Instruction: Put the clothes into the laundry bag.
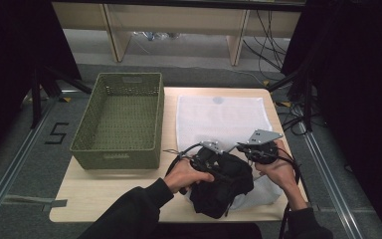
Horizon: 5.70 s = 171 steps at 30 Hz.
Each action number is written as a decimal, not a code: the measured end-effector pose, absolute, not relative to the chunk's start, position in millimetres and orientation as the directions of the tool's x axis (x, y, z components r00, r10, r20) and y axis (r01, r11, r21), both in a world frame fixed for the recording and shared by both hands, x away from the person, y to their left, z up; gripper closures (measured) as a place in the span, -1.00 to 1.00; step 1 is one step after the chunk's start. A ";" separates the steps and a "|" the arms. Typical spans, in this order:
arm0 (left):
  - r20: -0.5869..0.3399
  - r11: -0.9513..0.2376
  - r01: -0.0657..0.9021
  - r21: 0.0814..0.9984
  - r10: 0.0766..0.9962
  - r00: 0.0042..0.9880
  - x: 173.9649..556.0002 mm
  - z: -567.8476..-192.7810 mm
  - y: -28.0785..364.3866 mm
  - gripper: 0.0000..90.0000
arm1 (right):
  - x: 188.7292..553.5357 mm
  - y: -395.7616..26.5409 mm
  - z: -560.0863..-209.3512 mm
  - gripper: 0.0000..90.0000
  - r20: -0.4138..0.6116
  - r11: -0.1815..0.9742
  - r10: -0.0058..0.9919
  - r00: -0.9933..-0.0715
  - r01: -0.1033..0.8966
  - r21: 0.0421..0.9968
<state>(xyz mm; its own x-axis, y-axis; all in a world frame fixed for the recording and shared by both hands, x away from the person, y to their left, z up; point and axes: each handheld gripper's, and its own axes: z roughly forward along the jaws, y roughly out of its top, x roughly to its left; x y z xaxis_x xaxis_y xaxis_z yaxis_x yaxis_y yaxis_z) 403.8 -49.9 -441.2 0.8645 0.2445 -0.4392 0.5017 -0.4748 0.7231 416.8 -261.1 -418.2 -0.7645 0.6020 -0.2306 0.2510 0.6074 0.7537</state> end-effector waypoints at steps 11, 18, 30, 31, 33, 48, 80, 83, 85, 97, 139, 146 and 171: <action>-0.224 -0.471 0.424 0.774 0.422 0.878 423.8 -435.4 -49.0 0.46 | 413.1 -259.7 -407.9 1.00 -0.228 0.589 0.614 -0.756 0.247 0.770; -0.251 -0.533 0.432 0.727 0.379 0.891 422.6 -466.9 -65.9 0.19 | 413.7 -260.8 -411.3 1.00 -0.228 0.592 0.622 -0.749 0.258 0.764; -0.065 -0.507 0.348 0.789 0.494 0.867 427.2 -412.9 -12.3 -0.57 | 416.1 -267.7 -415.0 1.00 -0.223 0.587 0.637 -0.738 0.277 0.761; -0.034 -0.551 0.328 0.767 0.476 0.879 434.2 -416.4 -15.1 -0.55 | 416.0 -267.0 -414.4 1.00 -0.230 0.591 0.638 -0.735 0.275 0.758; -0.051 -0.574 0.333 0.748 0.451 0.891 448.5 -430.7 -24.3 -0.56 | 416.4 -265.3 -413.6 1.00 -0.255 0.607 0.635 -0.730 0.266 0.749; -0.081 -0.592 0.350 0.726 0.432 0.898 450.4 -441.1 -61.9 0.80 | 414.6 -257.8 -408.0 1.00 -0.265 0.608 0.639 -0.722 0.263 0.749; -0.053 -0.656 0.396 0.643 0.477 0.877 417.9 -448.8 3.5 0.86 | 412.6 -259.0 -413.4 1.00 -0.269 0.629 0.622 -0.735 0.264 0.731; -0.042 -0.628 0.350 0.695 0.450 0.892 410.7 -435.3 -7.1 0.88 | 412.8 -258.0 -412.6 1.00 -0.275 0.628 0.620 -0.735 0.254 0.736; -0.062 -0.603 0.337 0.723 0.429 0.901 408.5 -432.8 -19.8 0.88 | 412.1 -257.7 -411.5 1.00 -0.269 0.619 0.627 -0.731 0.258 0.742; -0.107 -0.516 0.416 0.749 0.526 0.844 434.4 -460.9 -45.3 0.50 | 410.5 -261.9 -407.6 1.00 -0.256 0.603 0.632 -0.731 0.257 0.755; -0.177 -0.471 0.496 0.729 0.570 0.802 410.2 -461.8 -25.4 -0.16 | 405.8 -267.6 -403.5 1.00 -0.244 0.597 0.626 -0.741 0.254 0.761; -0.126 -0.565 0.428 0.705 0.493 0.861 375.0 -461.0 -16.0 -0.61 | 407.5 -267.3 -403.9 1.00 -0.253 0.605 0.616 -0.746 0.242 0.758; 0.025 -0.576 0.342 0.742 0.534 0.845 414.4 -462.5 -52.1 0.78 | 401.8 -265.1 -401.8 1.00 -0.245 0.598 0.618 -0.747 0.244 0.764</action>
<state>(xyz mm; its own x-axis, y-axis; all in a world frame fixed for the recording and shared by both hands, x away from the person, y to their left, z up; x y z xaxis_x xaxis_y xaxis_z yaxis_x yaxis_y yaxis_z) 414.4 -52.1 -462.5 0.8450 0.5342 0.0249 0.3422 -0.5760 0.7424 401.8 -265.1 -401.8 -0.7474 0.6177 -0.2446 0.2439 0.5975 0.7638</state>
